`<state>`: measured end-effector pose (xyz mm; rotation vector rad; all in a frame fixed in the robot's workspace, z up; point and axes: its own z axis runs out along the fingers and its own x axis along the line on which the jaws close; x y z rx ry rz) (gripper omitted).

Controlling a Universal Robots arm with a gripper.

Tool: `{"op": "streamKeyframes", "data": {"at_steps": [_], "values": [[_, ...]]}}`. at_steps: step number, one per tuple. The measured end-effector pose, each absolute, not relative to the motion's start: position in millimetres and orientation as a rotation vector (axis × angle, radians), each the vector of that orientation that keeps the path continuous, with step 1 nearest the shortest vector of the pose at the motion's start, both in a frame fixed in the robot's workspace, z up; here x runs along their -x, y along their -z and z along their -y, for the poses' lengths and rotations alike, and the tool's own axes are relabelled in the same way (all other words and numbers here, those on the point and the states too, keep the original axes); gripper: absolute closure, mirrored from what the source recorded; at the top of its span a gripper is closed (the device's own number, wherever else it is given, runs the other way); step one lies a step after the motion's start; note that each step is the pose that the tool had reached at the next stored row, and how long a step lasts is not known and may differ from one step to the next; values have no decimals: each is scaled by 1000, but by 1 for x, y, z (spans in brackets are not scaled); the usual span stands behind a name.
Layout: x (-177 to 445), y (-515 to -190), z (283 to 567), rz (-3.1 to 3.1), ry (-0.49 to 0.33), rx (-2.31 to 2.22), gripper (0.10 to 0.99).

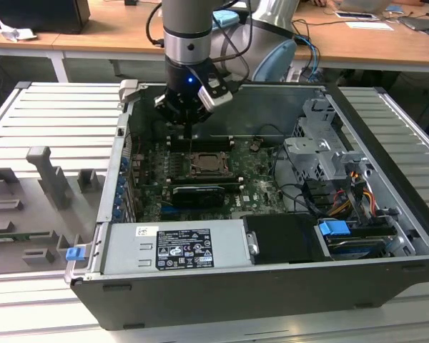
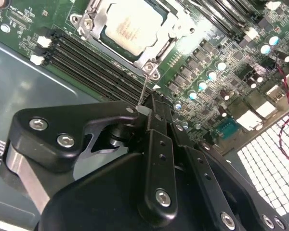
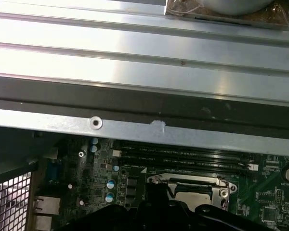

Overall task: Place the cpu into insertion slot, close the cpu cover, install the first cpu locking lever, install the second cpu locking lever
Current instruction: 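Install the first cpu locking lever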

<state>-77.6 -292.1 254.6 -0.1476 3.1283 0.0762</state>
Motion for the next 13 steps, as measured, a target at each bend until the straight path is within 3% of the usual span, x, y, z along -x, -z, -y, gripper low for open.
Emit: {"op": "streamKeyframes", "data": {"at_steps": [9, 13], "values": [[57, -252, 292, -3129, -75, 148, 980], [54, -250, 292, -3125, -137, 110, 980]]}}
